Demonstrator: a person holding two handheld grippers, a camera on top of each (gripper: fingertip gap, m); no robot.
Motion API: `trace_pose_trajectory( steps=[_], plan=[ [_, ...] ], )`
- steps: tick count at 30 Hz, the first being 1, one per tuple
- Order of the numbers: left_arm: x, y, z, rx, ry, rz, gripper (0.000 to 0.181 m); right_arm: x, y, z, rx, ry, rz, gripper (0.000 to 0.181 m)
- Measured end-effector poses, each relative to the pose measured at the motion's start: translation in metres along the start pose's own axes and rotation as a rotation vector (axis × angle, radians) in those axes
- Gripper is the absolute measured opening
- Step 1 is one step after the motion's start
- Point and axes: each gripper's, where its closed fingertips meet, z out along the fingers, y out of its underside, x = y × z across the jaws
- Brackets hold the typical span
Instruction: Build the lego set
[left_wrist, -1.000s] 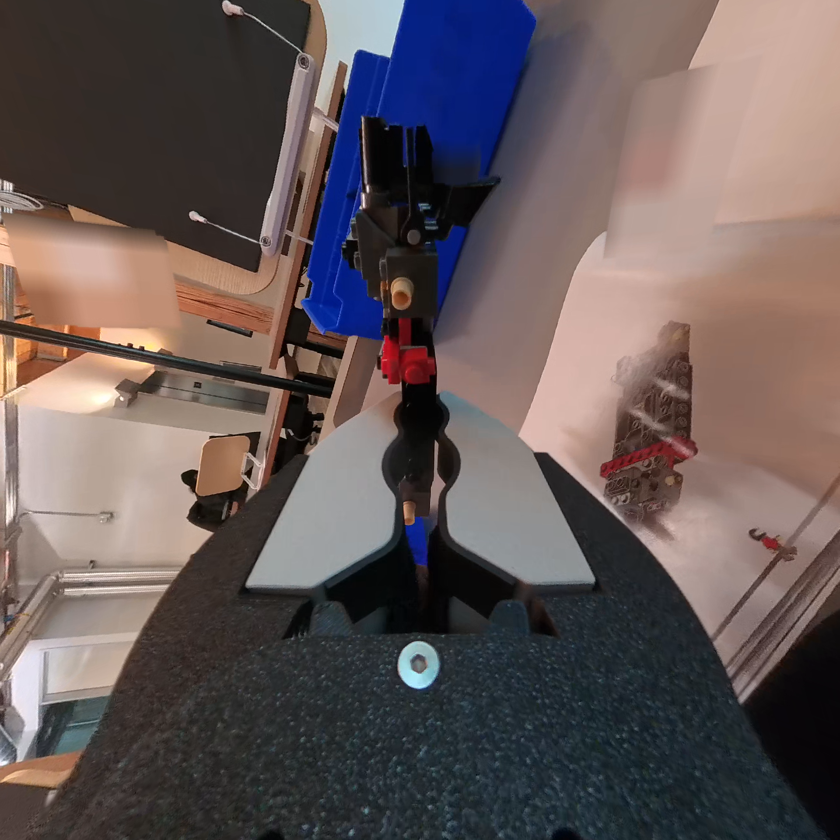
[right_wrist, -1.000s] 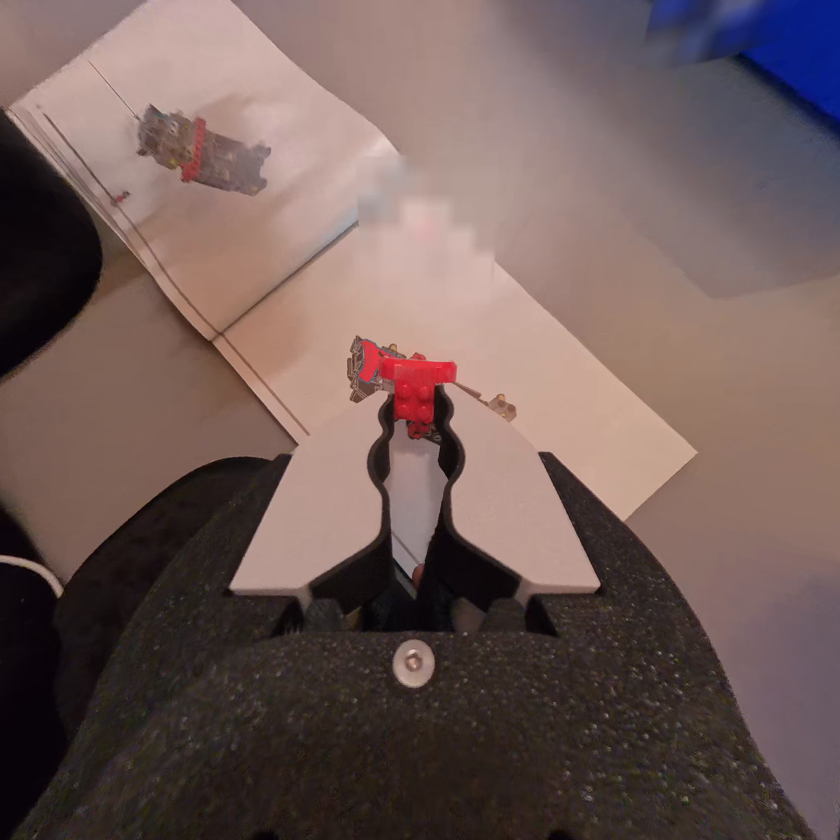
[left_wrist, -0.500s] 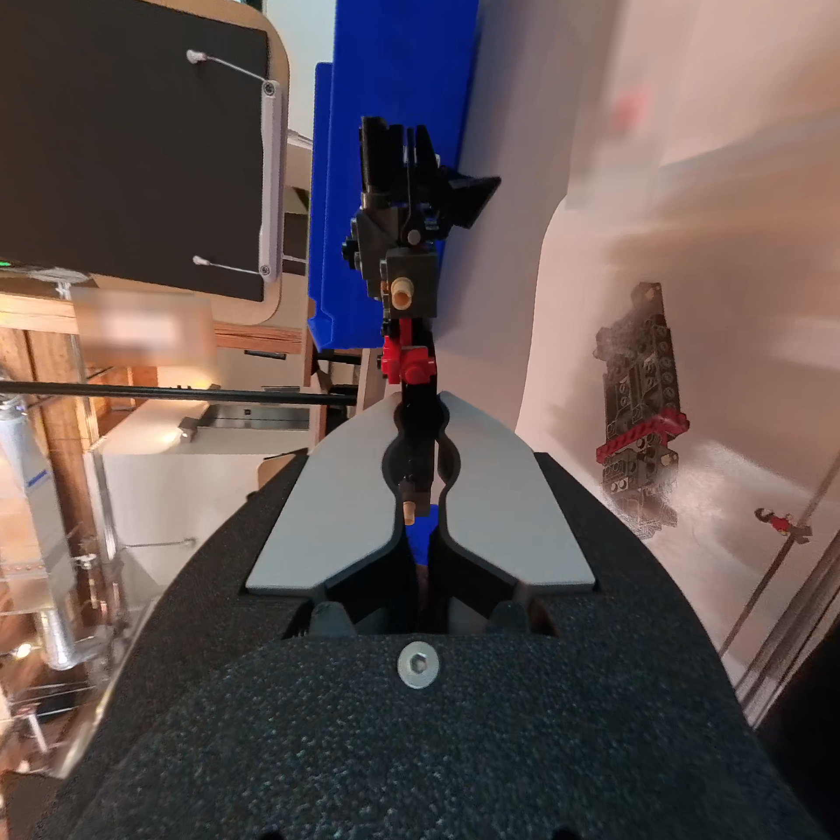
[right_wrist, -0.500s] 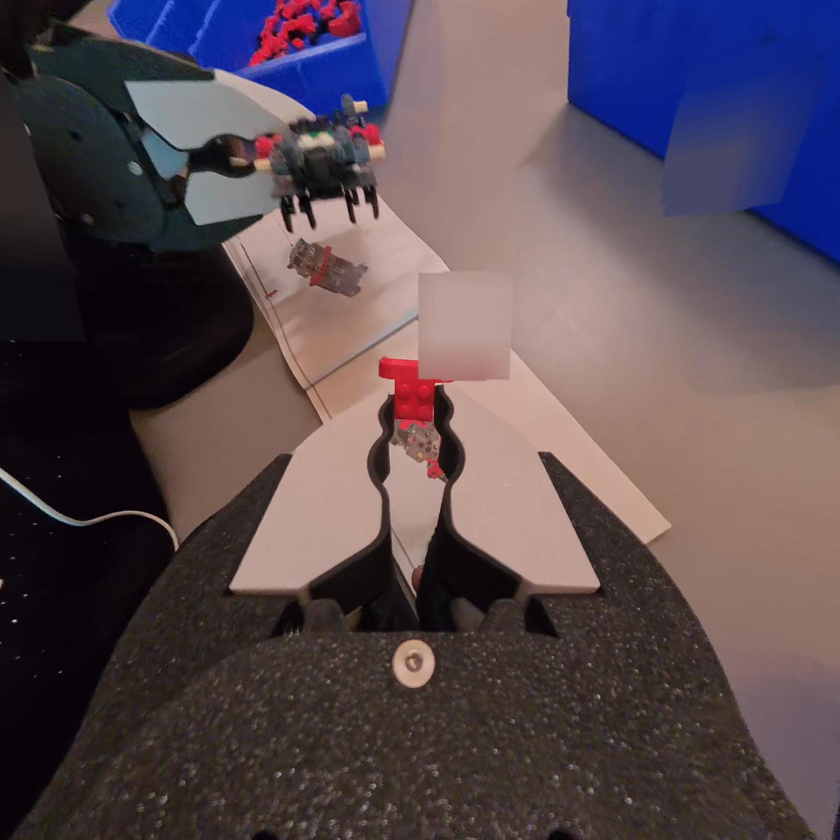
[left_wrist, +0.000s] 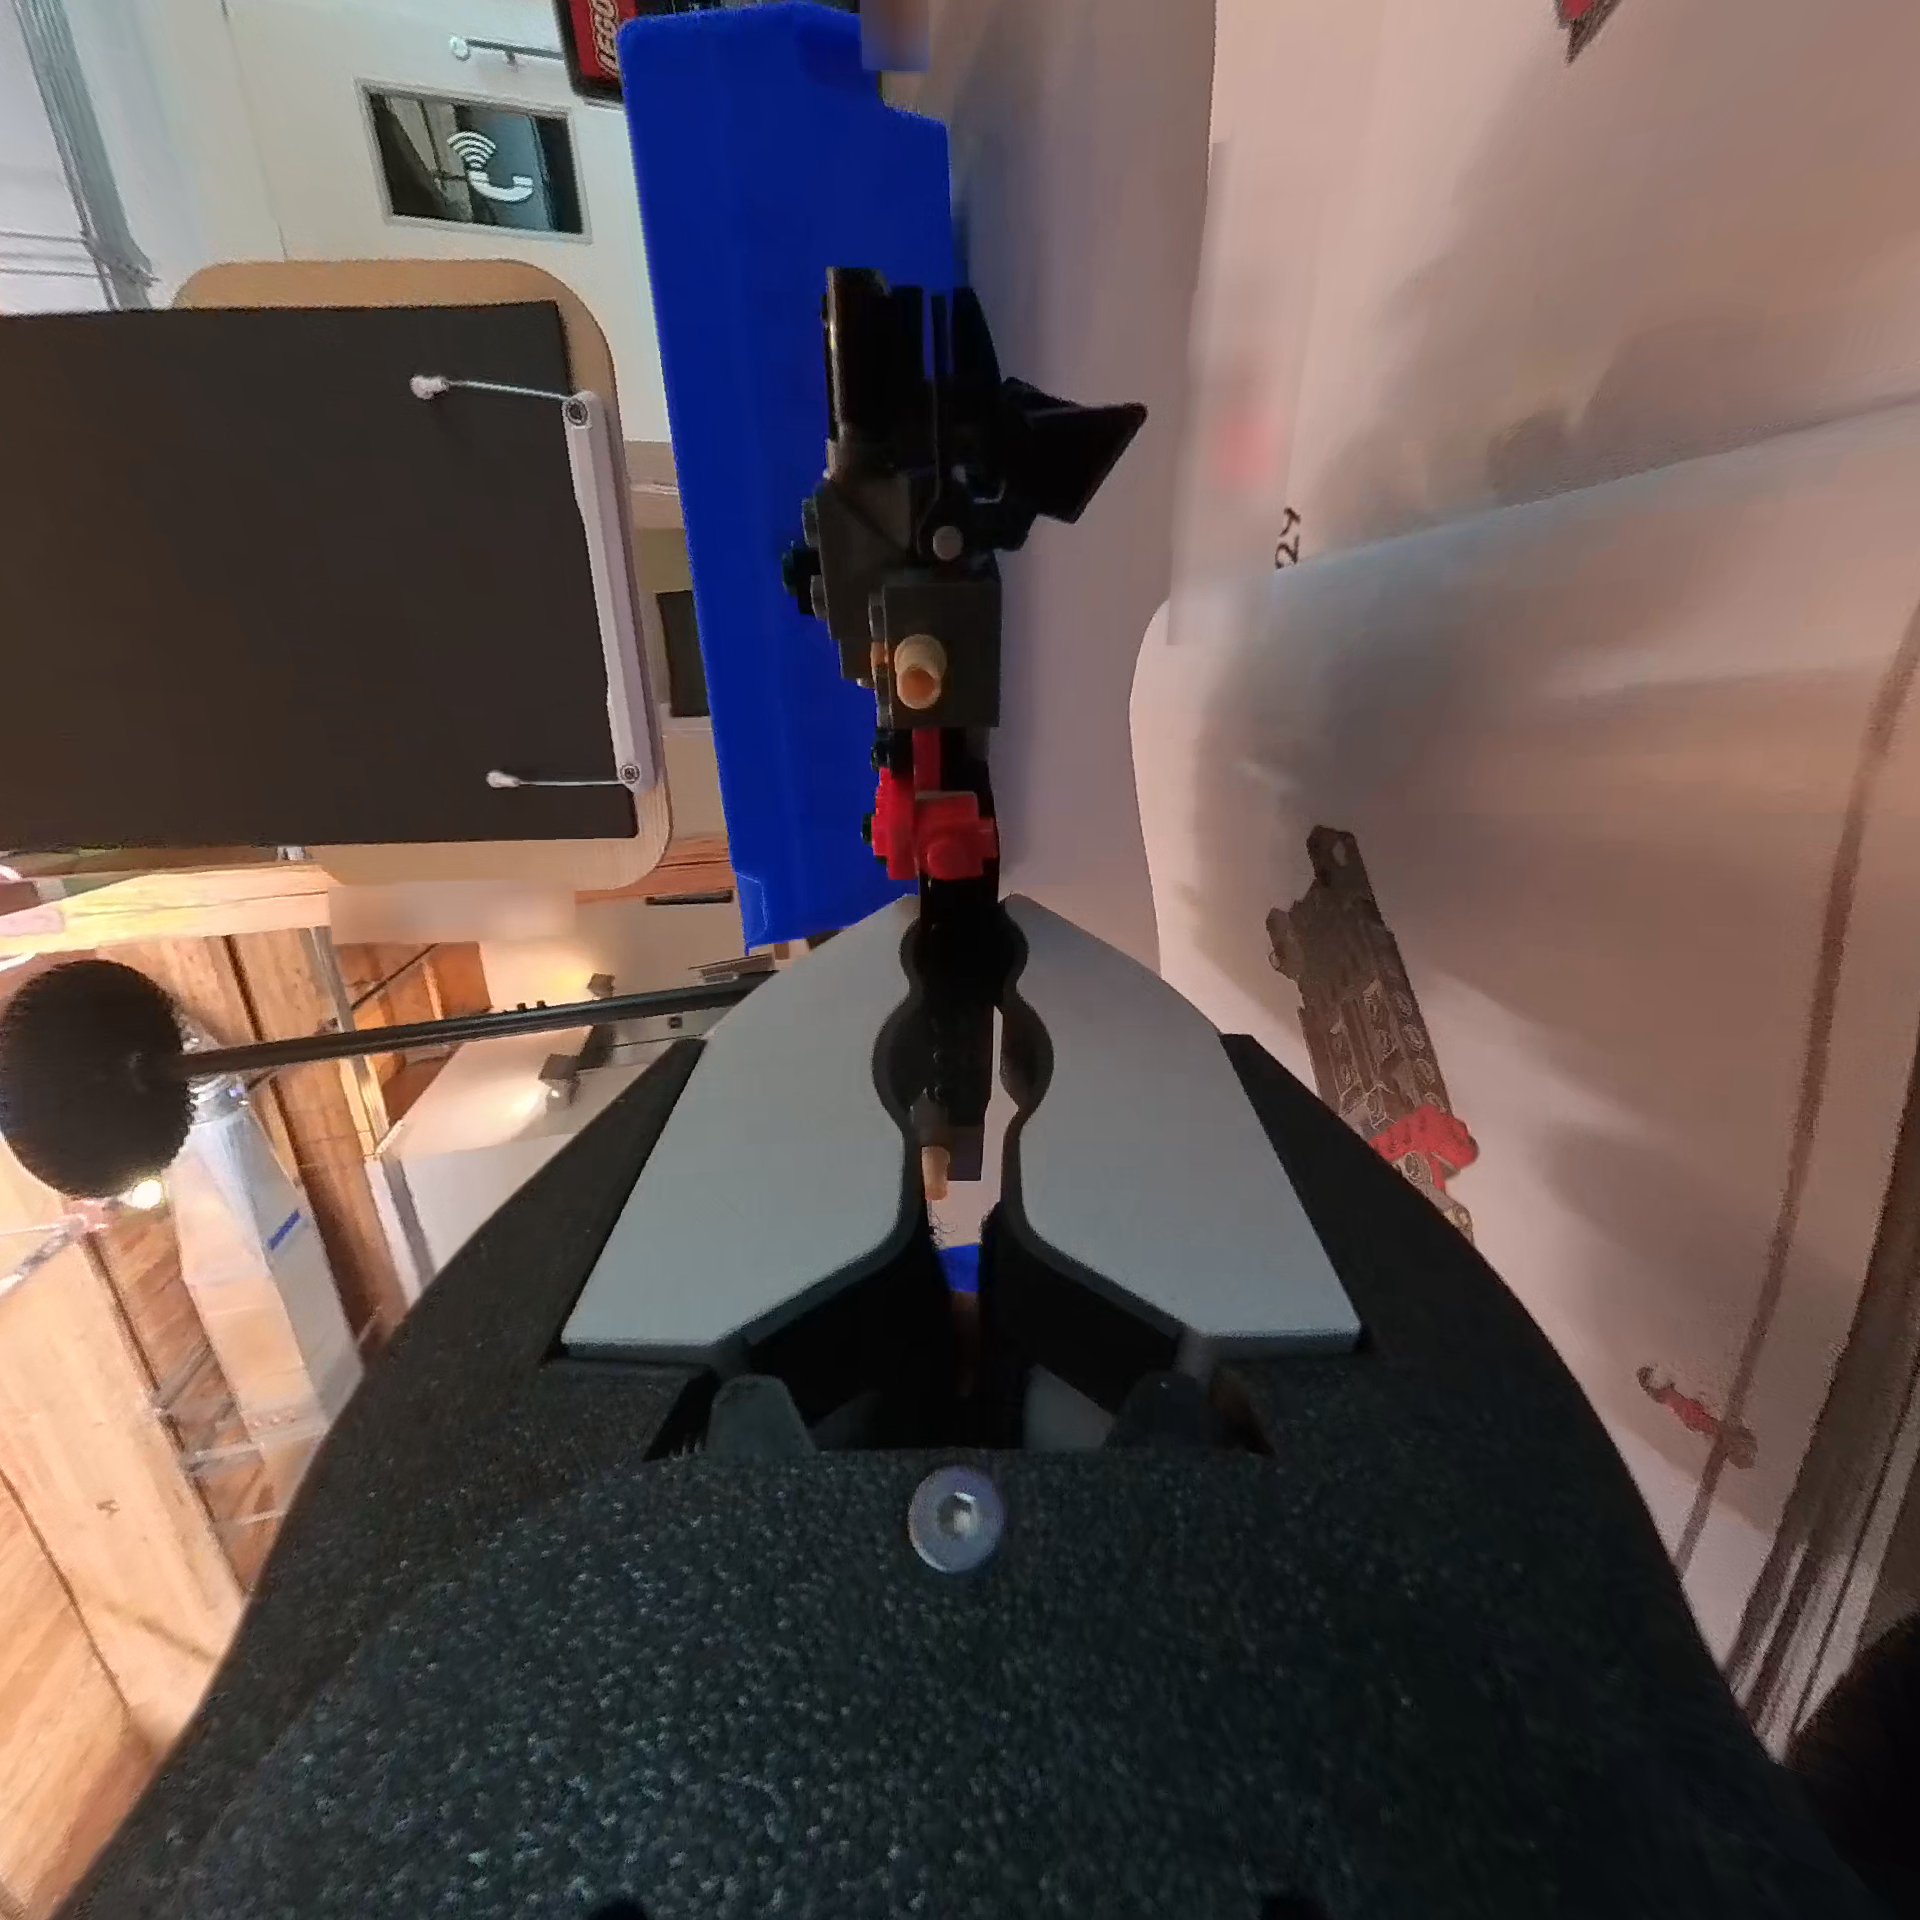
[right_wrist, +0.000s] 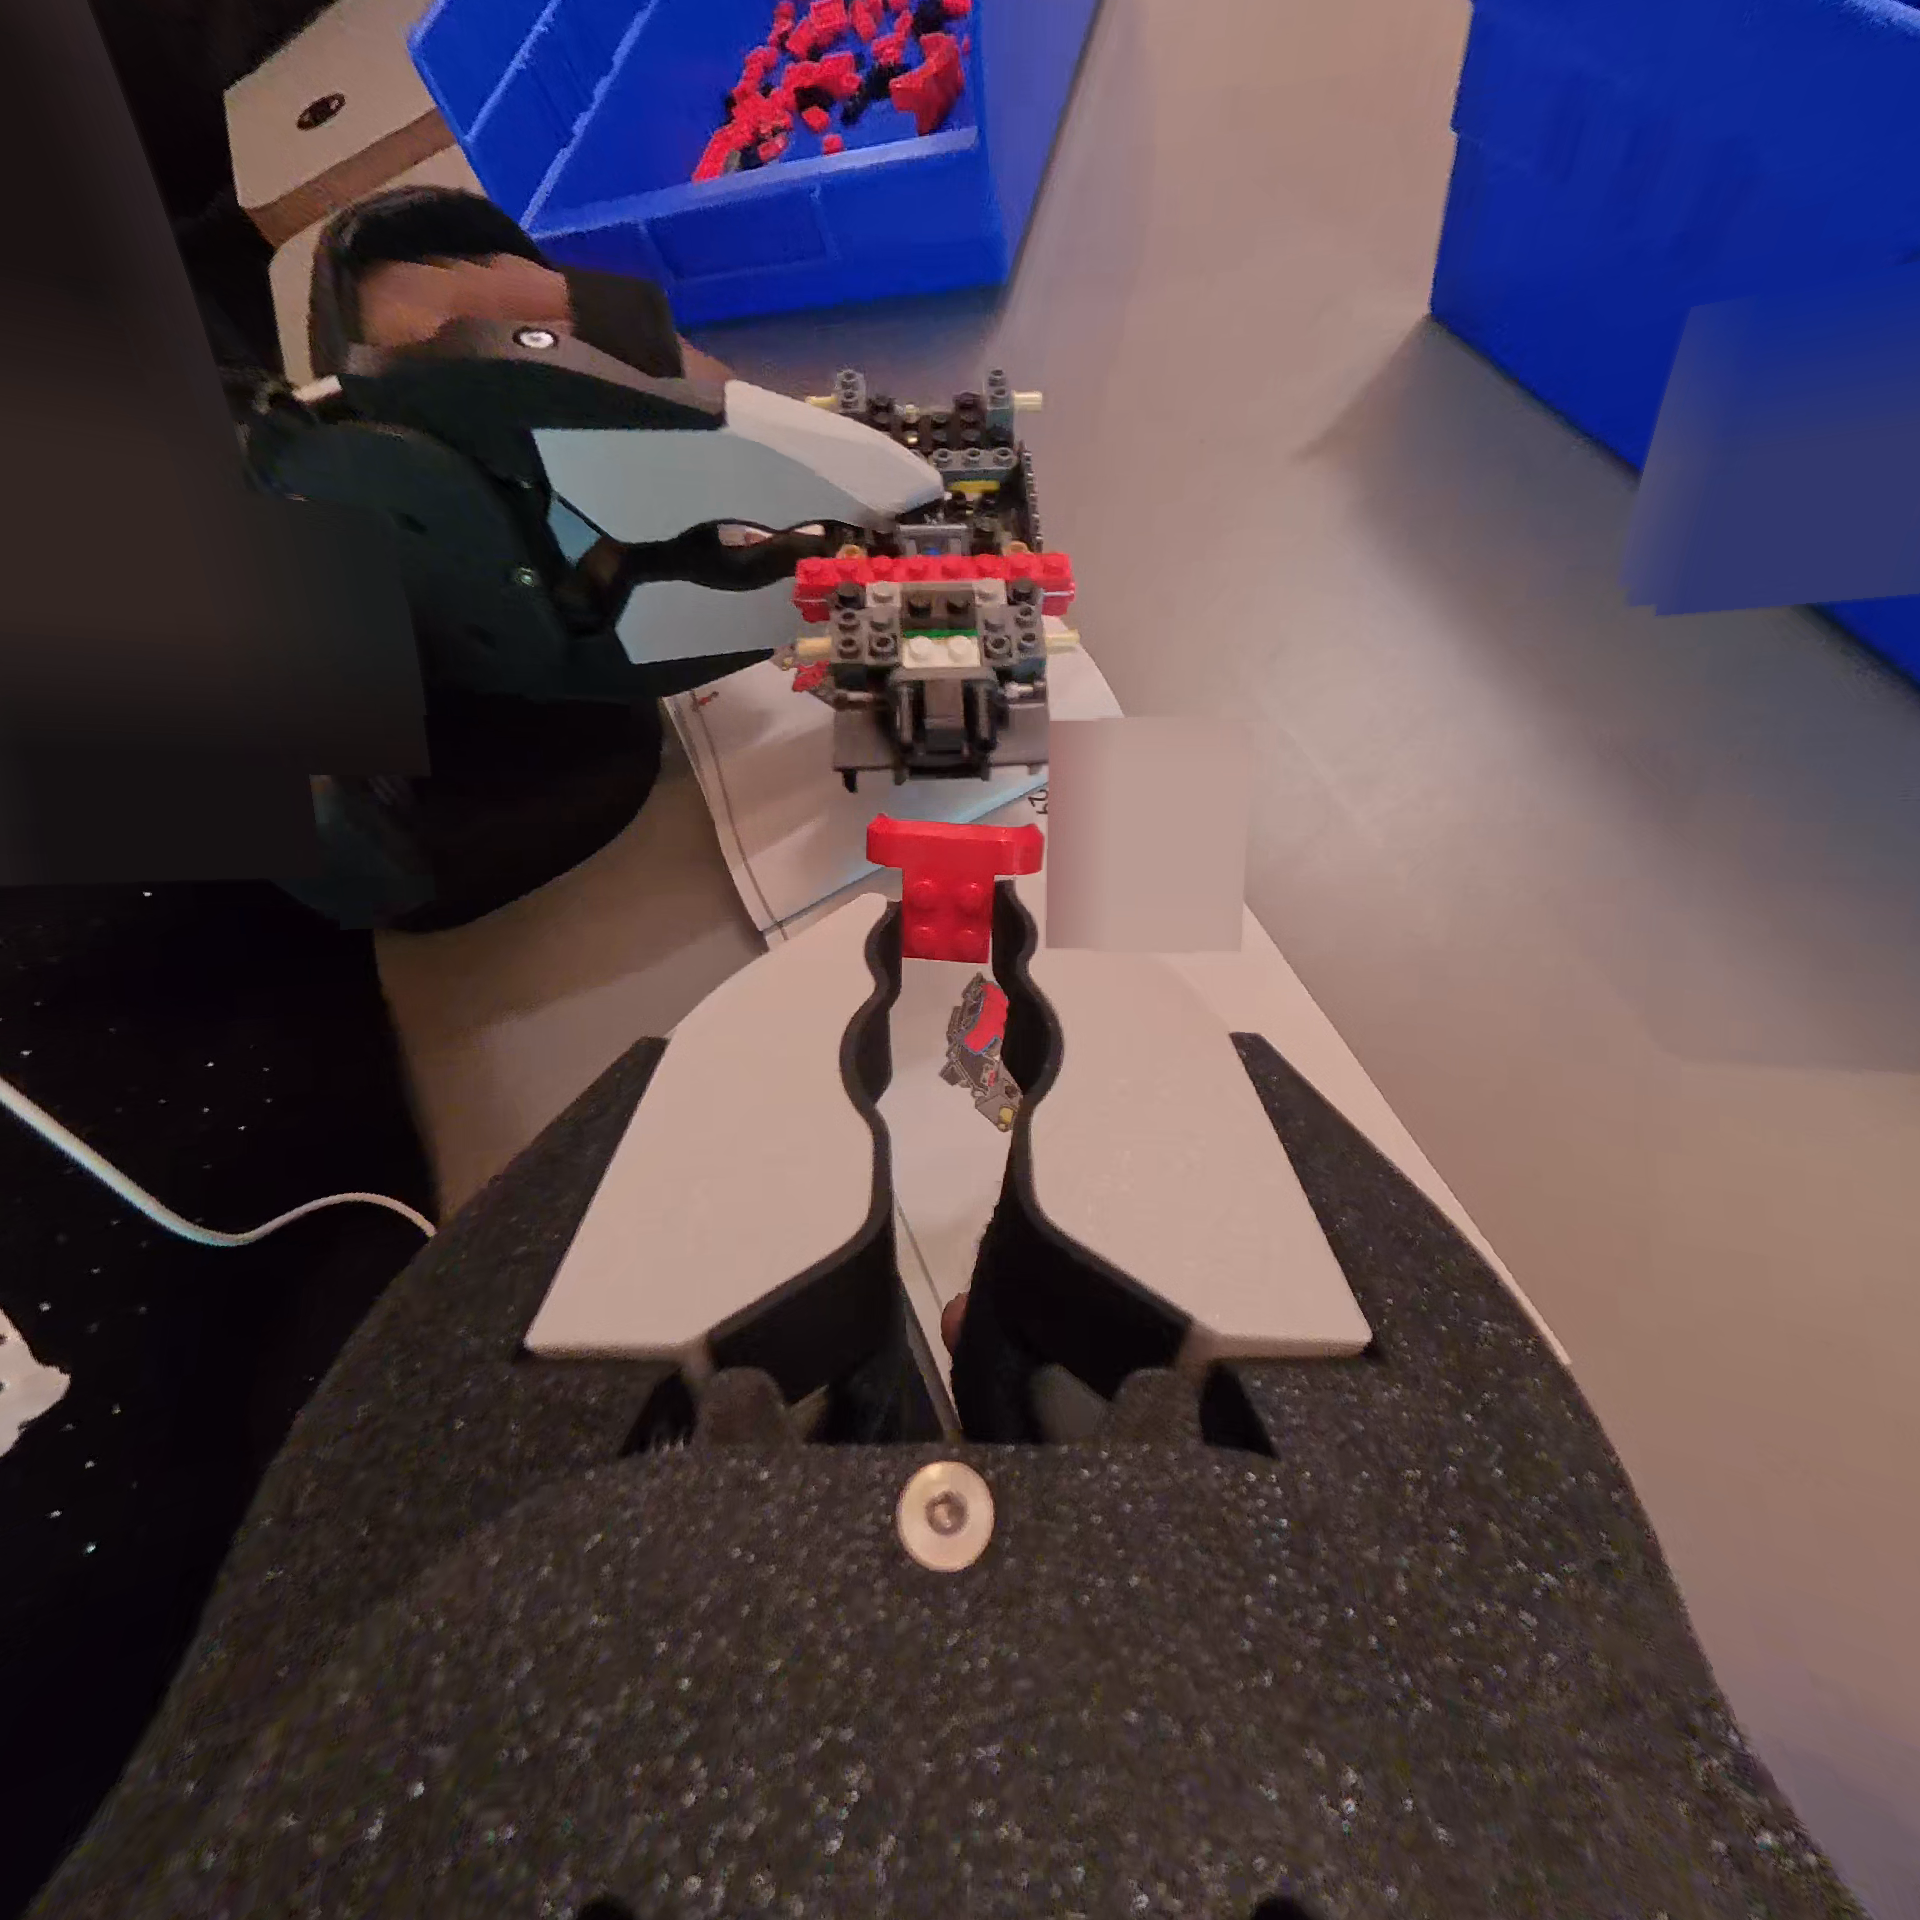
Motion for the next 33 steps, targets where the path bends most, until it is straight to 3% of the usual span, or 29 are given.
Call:
trace_pose_trajectory(
  steps=[16, 33],
  plan=[
    [0.004, -0.004, 0.000, 0.001, -0.067, 0.100, 0.008, -0.007, -0.013, 0.035, -0.190, -0.008, -0.096, 0.017],
    [-0.001, -0.006, -0.003, 0.017, -0.107, 0.132, 0.008, -0.009, -0.011, 0.038, -0.323, -0.034, -0.098, 0.017]
  ],
)
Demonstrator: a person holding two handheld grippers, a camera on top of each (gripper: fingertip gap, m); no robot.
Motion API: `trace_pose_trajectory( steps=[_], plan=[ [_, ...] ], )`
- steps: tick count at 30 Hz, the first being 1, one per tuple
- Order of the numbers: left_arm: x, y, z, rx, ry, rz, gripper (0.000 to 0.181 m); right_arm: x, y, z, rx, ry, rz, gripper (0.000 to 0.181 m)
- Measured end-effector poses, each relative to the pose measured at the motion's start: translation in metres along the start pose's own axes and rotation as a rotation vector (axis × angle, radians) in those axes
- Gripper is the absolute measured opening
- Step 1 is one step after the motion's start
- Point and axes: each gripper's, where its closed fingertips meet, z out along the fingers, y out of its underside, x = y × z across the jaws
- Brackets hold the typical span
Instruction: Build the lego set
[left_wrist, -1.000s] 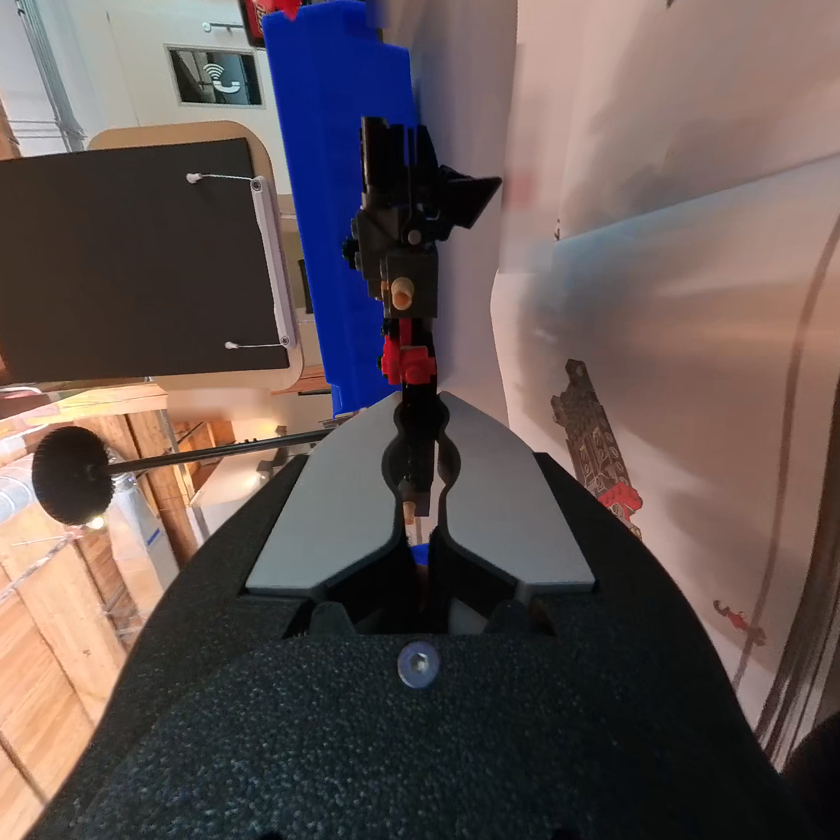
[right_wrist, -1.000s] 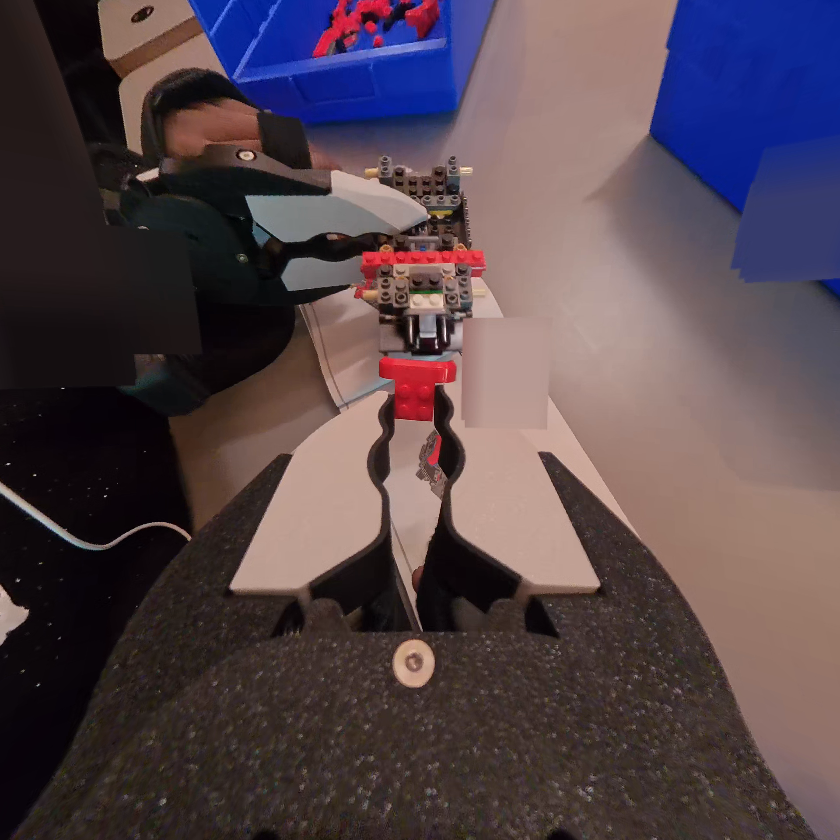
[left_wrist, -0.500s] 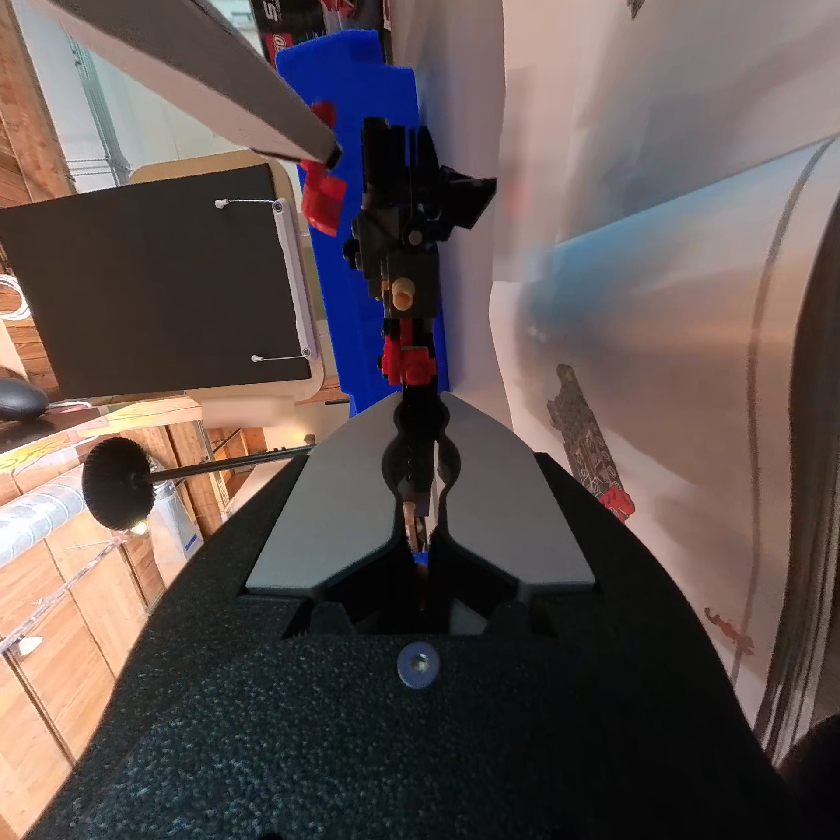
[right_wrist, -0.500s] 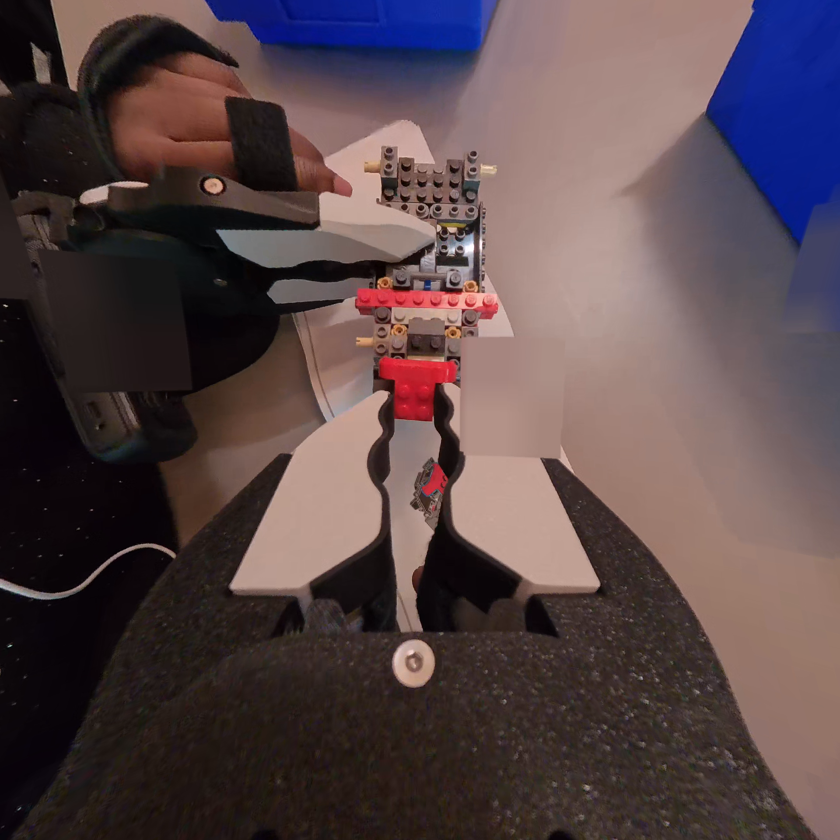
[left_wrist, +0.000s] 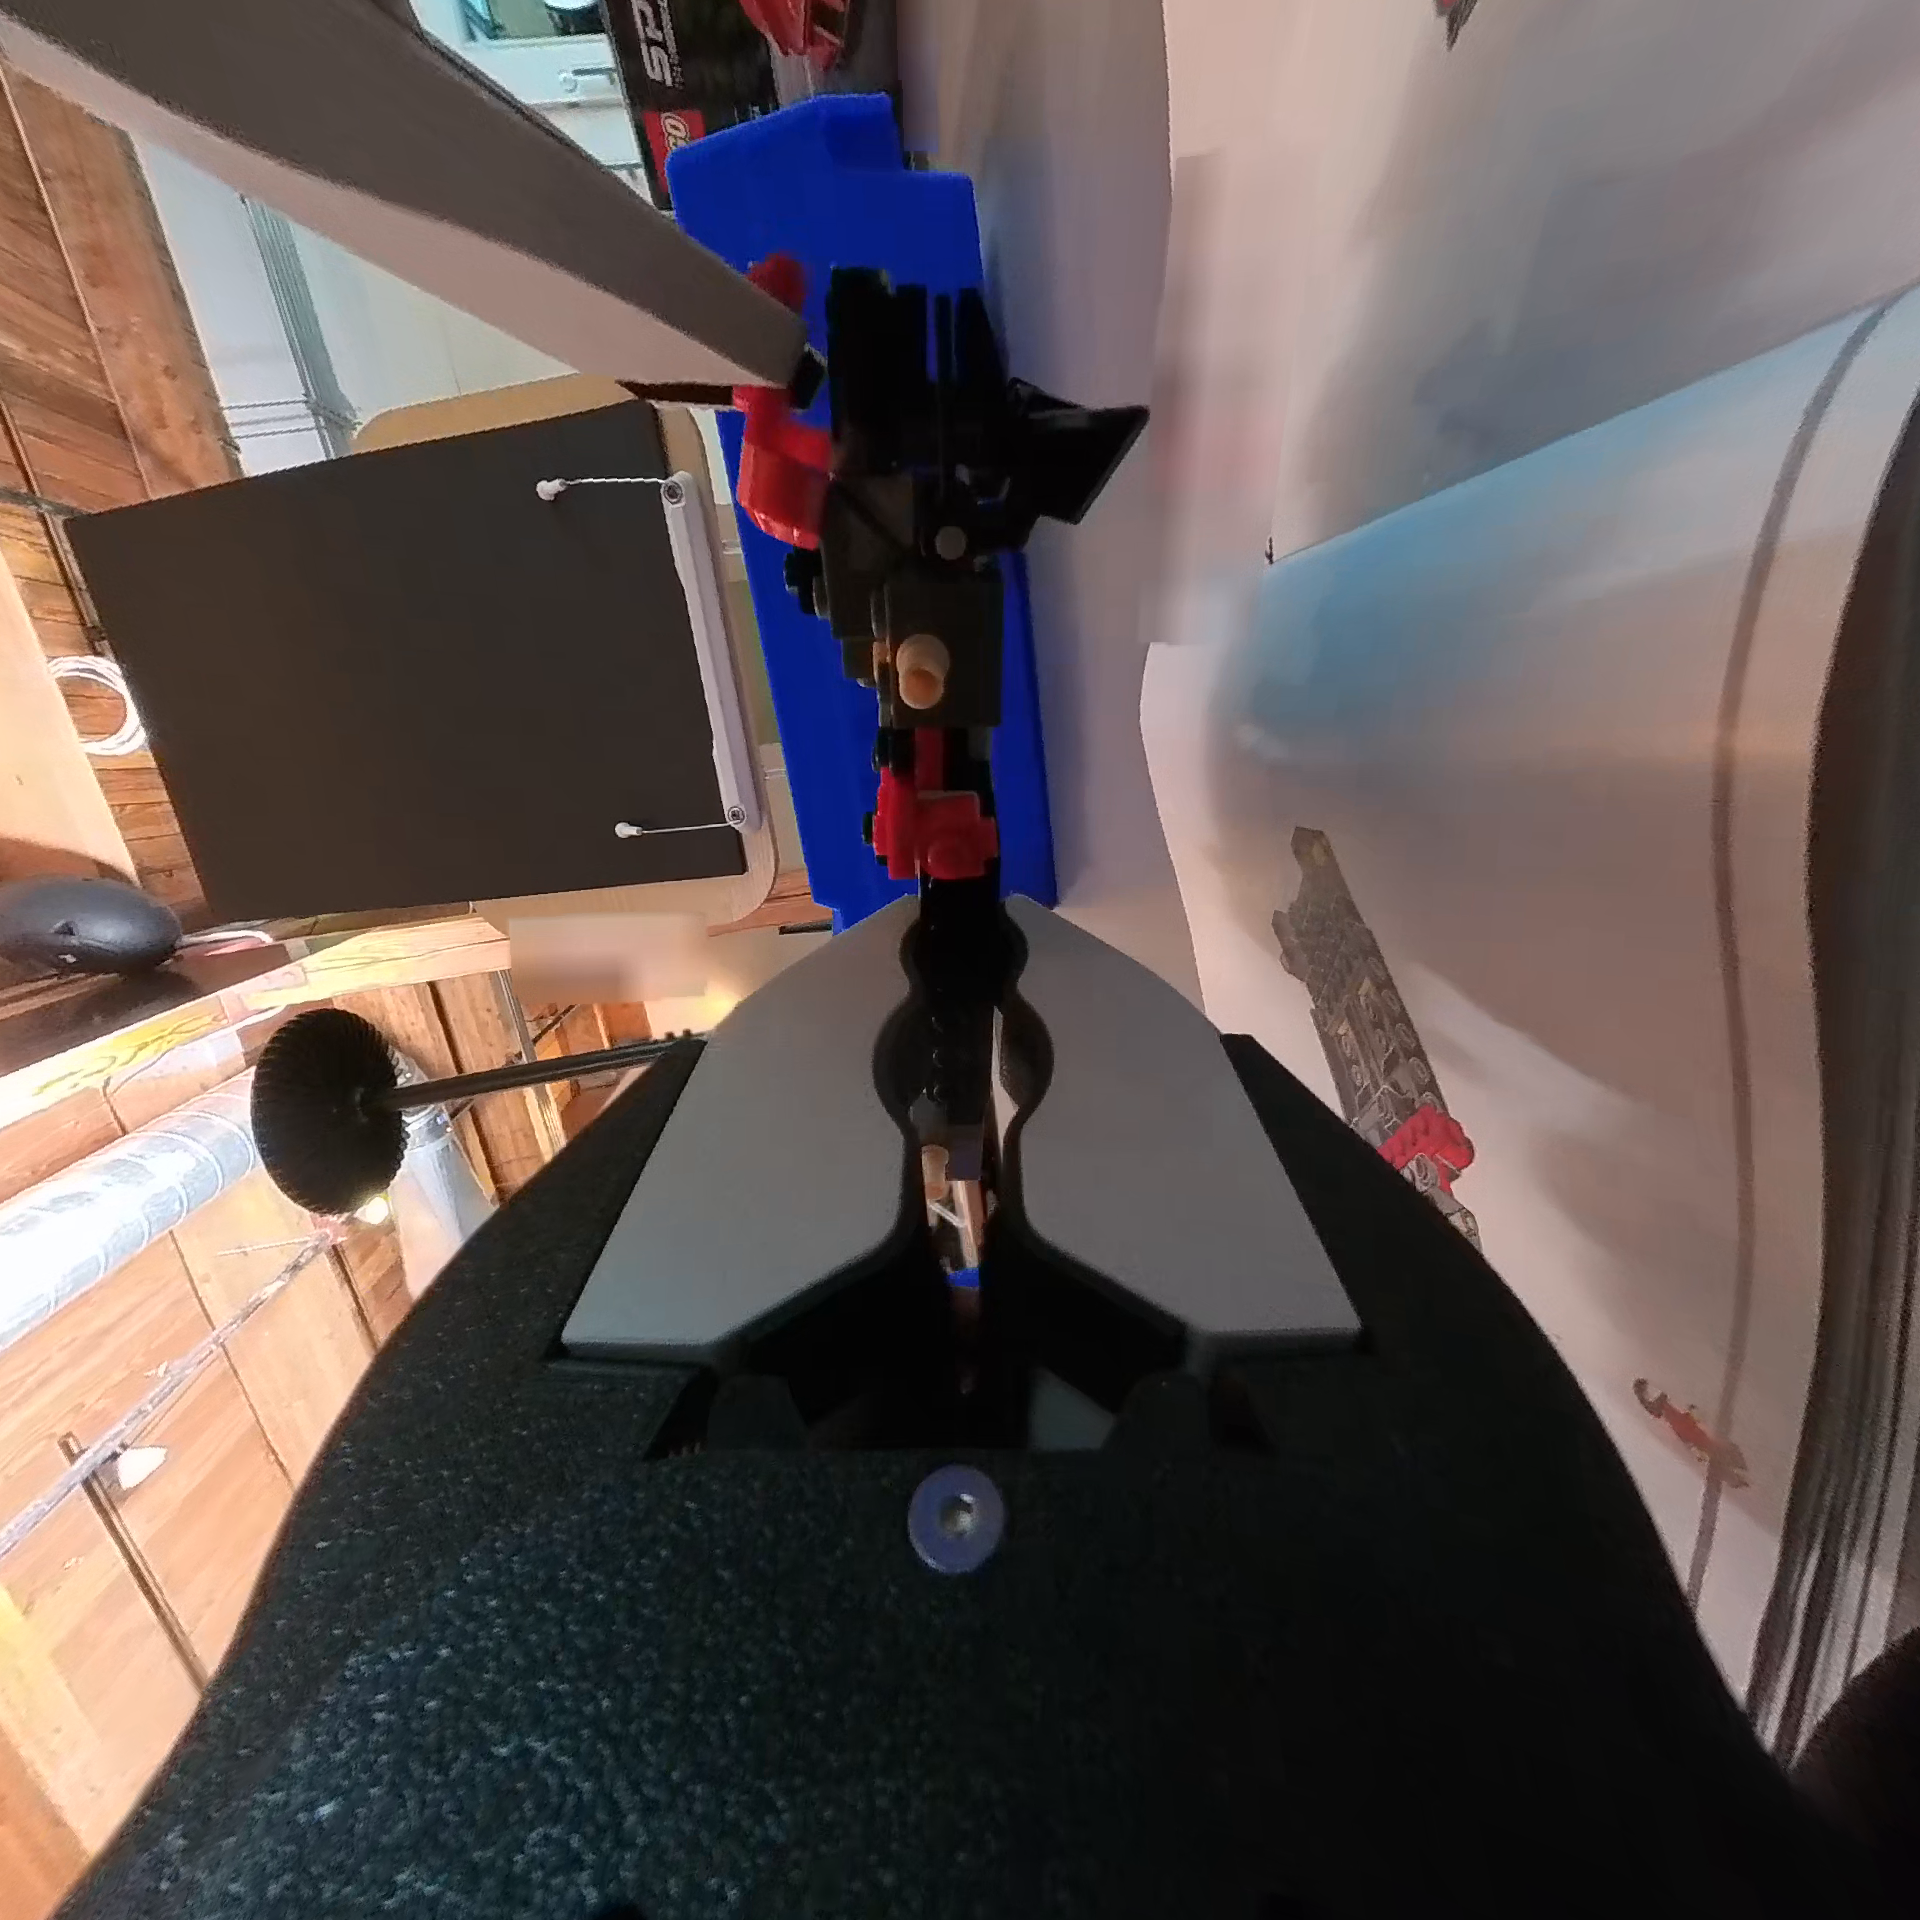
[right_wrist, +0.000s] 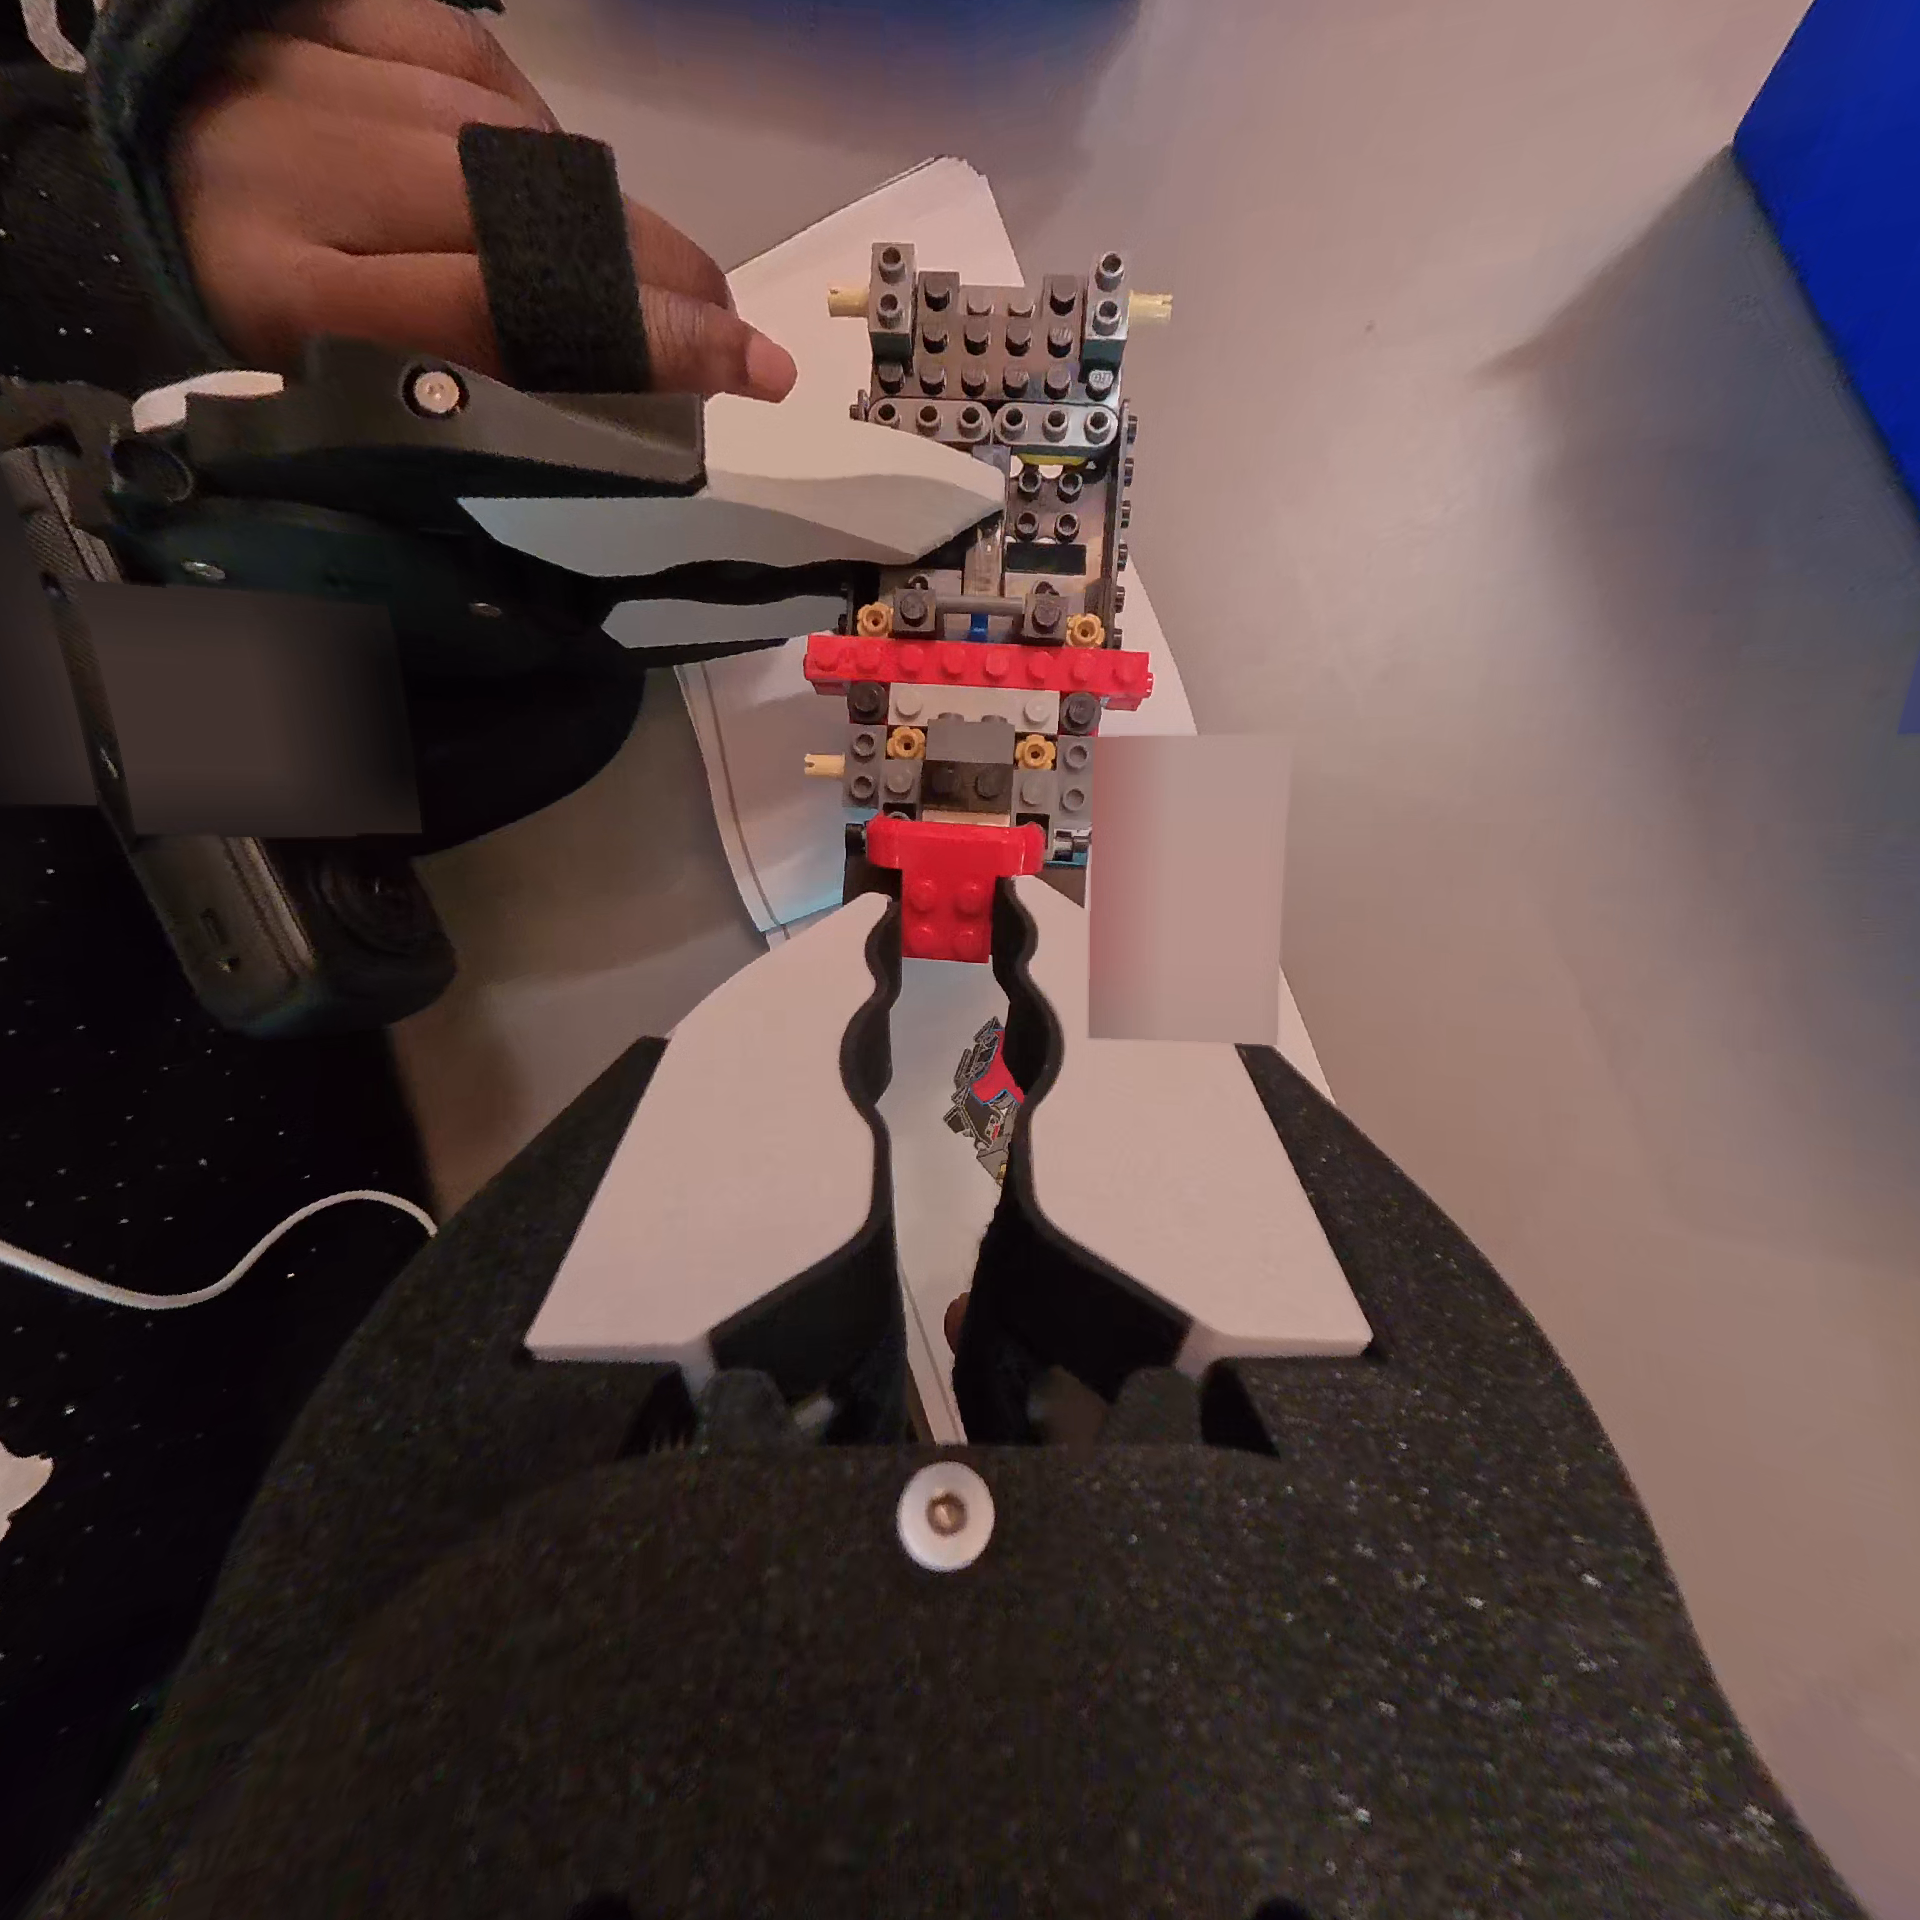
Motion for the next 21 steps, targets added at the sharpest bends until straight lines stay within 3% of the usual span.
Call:
trace_pose_trajectory(
  steps=[21],
  plan=[
    [-0.0011, -0.0050, -0.0028, 0.026, -0.015, 0.033, 0.008, -0.0044, -0.0009, 0.0004, -0.046, 0.003, -0.028, 0.016]
  ],
)
